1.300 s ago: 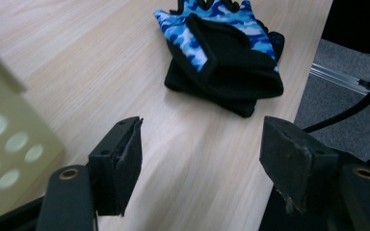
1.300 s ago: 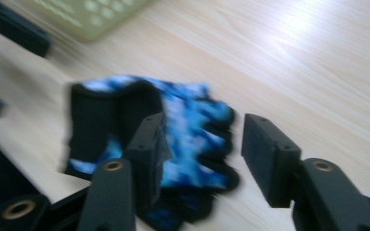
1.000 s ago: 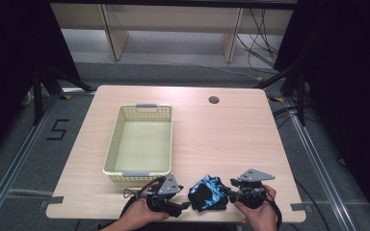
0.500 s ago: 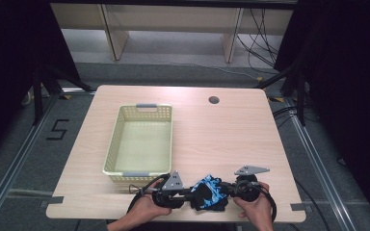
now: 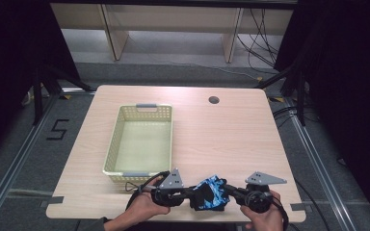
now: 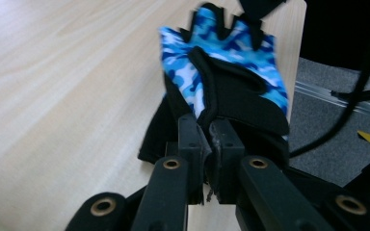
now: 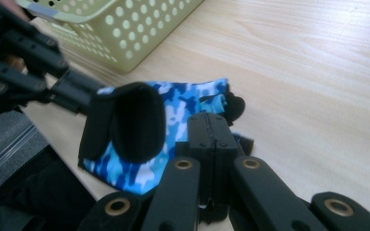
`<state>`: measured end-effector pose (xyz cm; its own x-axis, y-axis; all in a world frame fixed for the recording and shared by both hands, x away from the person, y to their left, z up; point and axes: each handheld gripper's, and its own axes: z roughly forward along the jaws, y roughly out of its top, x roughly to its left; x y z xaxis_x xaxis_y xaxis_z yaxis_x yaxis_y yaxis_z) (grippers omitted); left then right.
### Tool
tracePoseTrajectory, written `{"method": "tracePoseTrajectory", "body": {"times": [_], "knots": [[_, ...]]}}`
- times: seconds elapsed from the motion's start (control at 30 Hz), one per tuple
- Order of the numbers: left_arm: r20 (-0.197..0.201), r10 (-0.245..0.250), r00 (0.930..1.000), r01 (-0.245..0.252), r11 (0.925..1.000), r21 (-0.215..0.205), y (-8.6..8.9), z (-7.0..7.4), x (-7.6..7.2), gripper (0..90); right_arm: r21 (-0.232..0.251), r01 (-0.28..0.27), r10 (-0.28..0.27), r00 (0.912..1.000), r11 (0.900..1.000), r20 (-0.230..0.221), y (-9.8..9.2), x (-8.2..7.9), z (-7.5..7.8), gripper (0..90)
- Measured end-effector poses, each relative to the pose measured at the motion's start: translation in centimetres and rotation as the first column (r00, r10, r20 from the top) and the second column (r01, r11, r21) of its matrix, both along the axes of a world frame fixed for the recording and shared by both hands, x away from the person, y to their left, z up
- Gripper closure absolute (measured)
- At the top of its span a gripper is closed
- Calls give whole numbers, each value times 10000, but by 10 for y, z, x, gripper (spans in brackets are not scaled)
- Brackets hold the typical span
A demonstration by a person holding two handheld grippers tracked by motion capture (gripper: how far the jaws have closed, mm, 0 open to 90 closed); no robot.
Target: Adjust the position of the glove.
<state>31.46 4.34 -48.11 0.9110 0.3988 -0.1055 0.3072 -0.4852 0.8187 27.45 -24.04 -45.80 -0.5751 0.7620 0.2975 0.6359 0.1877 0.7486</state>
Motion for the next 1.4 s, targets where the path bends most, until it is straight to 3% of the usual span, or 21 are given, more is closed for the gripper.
{"method": "tracePoseTrajectory", "body": {"times": [0.03, 0.13, 0.2, 0.23, 0.27, 0.33, 0.37, 0.43, 0.57, 0.6, 0.73, 0.77, 0.83, 0.87, 0.97, 1.0, 1.1, 1.13, 1.23, 1.33, 1.4], "knots": [[157, -125, 9998, 124, 9999, 57, -2, 2, 5, 848, -128, -103, 106, 9996, 9999, 268, -3, -2, -1, 900], [210, -137, 9997, 132, 9996, 263, -6, 1, 10, 850, 458, 37, -29, 9998, 9989, -176, -5, -14, -4, 900], [432, -239, 9988, 223, 9990, 377, -10, -2, 14, 850, 540, -94, 91, 9999, 9985, 56, -7, -14, -9, 900], [432, -239, 9988, 223, 9990, 377, -10, -2, 14, 850, 496, 188, -182, 9998, 9986, -113, -6, -17, -10, 900], [551, -239, 9982, 209, 9983, 538, -13, -3, 17, 850, 526, 7, 1, 9999, 9986, -139, -7, -15, -12, 900], [562, -132, 9983, 104, 9987, 493, -15, -5, 18, 849, 309, 23, -25, 10000, 9995, 67, -8, -14, -14, 900], [669, -174, 9976, 121, 9969, 779, -16, -8, 20, 848, 291, 41, -35, 9998, 9996, -191, -5, -12, -17, 900], [489, -121, 9987, 76, 9959, 899, -17, -12, 20, 843, 62, 21, -20, 9999, 10000, -107, -4, -9, -21, 900], [449, -63, 9990, 12, 9937, 1119, -14, -20, 20, 826, 128, 183, -173, 9969, 9997, -772, 1, -9, -31, 900], [449, -63, 9990, 12, 9937, 1119, -14, -20, 20, 820, -338, 72, -94, 9978, 9994, -655, 0, -7, -32, 900], [572, -57, 9983, -8, 9935, 1140, -13, -21, 18, 771, -586, 84, -120, 9981, 9982, -604, -1, -5, -34, 900], [603, -32, 9982, -42, 9925, 1225, -12, -20, 17, 749, -609, 237, -291, 9956, 9979, -889, 1, -6, -35, 900], [637, -36, 9980, -48, 9913, 1316, -11, -19, 18, 694, -783, 189, -256, 9961, 9967, -845, 1, -6, -36, 891], [574, 34, 9983, -104, 9924, 1227, -10, -18, 15, 667, -947, 226, -281, 9980, 9952, -568, 1, -5, -37, 878], [470, 125, 9988, -181, 9923, 1222, -5, -16, 9, 556, -1060, 371, -430, 9976, 9937, -540, -1, -6, -35, 813], [470, 125, 9988, -181, 9923, 1222, -5, -16, 9, 540, -800, 666, -728, 9943, 9946, -778, 0, -8, -34, 805], [113, 621, 9980, -630, 9924, 1056, 4, -11, 2, 448, -951, 681, -729, 9962, 9931, -484, -4, -8, -33, 737], [-24, 713, 9975, -708, 9941, 819, 6, -10, 1, 442, -809, 672, -704, 9968, 9945, -381, -4, -7, -35, 716], [-319, 806, 9962, -781, 9943, 729, 15, -6, -1, 428, -726, 885, -915, 9950, 9934, -391, -3, -6, -35, 603], [-1133, 1003, 9885, -989, 9949, 175, 20, -5, -5, 422, -443, 1273, -1305, 9882, 9909, -801, -1, -5, -33, 522], [-1137, 958, 9889, -932, 9953, 279, 24, -7, -7, 425, -623, 1021, -1050, 9935, 9928, -444, -2, 1, -35, 464]]}}
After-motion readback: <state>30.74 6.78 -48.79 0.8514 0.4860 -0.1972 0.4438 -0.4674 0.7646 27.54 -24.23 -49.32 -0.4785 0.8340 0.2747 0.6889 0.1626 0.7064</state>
